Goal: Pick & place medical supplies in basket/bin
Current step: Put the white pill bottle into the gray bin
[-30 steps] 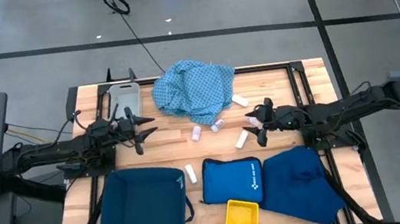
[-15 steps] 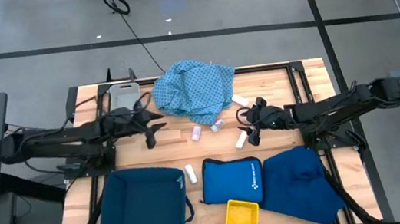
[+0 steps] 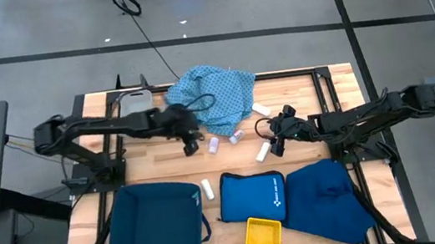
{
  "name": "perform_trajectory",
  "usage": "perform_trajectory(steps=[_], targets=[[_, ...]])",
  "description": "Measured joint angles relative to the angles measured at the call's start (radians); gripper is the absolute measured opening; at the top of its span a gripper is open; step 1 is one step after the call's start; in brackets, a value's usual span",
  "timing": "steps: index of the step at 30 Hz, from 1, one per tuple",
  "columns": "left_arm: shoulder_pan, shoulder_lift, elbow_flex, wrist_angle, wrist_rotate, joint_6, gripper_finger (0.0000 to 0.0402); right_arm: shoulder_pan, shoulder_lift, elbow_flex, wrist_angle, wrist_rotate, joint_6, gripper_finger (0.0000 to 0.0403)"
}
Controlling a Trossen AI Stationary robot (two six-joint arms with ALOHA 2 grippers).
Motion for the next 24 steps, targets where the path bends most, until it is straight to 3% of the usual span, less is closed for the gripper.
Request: perform_trajectory(steps=[4,8,14,24], targets=[[-0.013,0.087,0.105,-0.102,0.013,-0.077,0.0167,0.0,0.0,0.0,-0.001,0.022,-0.029,0.027],[-0.032,0.11,0.159,-0.103,0.022,-0.243,0.0193,0.0,0.0,0.0,-0.004,0.025,-0.032,0.027],[-0.059,0.134,0.166,-0.03,0.059,-0.442,0.0225,0.0,0.0,0.0,-0.004,0.056,-0.052,0.027],[-0.1,0.198,0.166,-0.007,-0.038,-0.604,0.0241,0.0,0.0,0.0,-0.004,0.078,-0.067,0.027]])
